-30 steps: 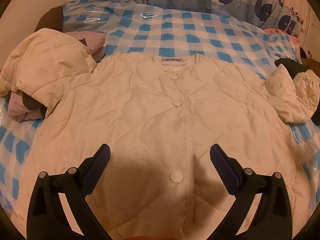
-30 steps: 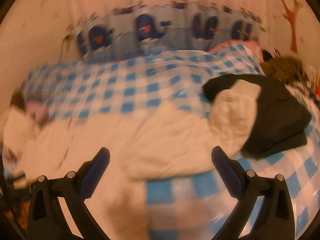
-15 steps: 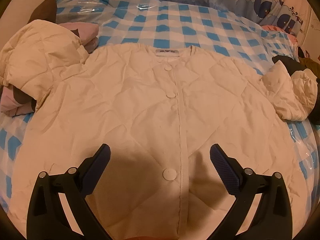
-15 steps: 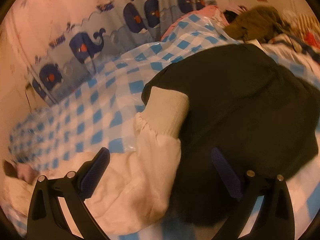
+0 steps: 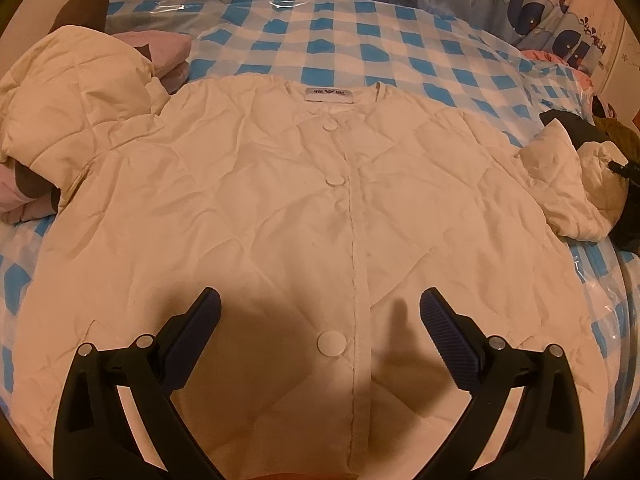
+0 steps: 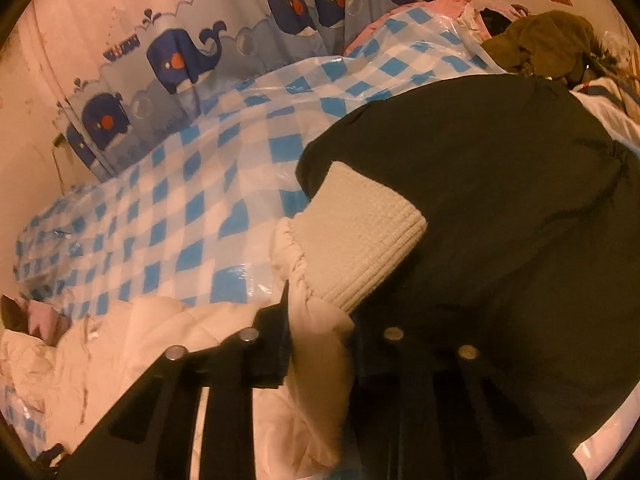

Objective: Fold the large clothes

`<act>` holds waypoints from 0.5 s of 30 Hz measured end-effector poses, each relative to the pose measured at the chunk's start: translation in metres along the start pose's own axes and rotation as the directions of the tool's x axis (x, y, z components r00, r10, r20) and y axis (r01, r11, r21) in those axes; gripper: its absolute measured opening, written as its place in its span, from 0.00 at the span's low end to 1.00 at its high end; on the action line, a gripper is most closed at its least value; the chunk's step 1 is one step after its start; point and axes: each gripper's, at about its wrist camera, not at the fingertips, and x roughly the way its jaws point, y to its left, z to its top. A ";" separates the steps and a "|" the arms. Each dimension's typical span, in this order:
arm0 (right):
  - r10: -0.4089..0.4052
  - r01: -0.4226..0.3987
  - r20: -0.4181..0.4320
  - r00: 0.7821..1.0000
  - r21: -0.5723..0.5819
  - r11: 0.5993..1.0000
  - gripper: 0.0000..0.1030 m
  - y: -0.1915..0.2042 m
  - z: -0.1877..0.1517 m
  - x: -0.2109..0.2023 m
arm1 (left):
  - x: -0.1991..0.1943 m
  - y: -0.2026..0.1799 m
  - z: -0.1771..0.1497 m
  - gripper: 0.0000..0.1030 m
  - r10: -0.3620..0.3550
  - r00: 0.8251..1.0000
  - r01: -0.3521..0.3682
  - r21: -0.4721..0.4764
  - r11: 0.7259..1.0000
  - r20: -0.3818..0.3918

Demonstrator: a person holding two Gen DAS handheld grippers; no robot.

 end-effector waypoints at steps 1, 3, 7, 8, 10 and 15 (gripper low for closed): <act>0.023 -0.023 0.015 1.000 0.020 1.000 0.22 -0.003 -0.001 -0.003 | 0.000 0.000 0.000 0.93 -0.001 1.000 0.001 -0.001 1.000 0.000; 0.073 -0.076 0.054 0.996 0.065 0.995 0.21 -0.008 -0.003 -0.011 | -0.001 0.000 0.000 0.93 -0.001 1.000 0.001 -0.002 1.000 0.000; 0.174 -0.193 0.144 0.974 0.125 0.973 0.19 -0.011 -0.003 -0.036 | -0.002 0.000 0.001 0.93 -0.005 1.000 0.005 -0.008 1.000 0.002; 0.188 -0.209 0.160 0.969 0.123 0.970 0.19 -0.008 -0.003 -0.043 | -0.004 0.001 0.001 0.93 -0.007 1.000 0.007 -0.011 1.000 0.004; 0.241 -0.269 0.215 0.946 0.109 0.957 0.19 0.004 -0.001 -0.065 | -0.008 0.003 0.003 0.93 -0.010 1.000 0.010 -0.019 1.000 0.015; 0.339 -0.357 0.282 0.898 0.014 0.934 0.19 0.060 0.008 -0.108 | -0.023 0.020 0.011 0.93 0.018 0.999 -0.016 -0.053 0.998 0.050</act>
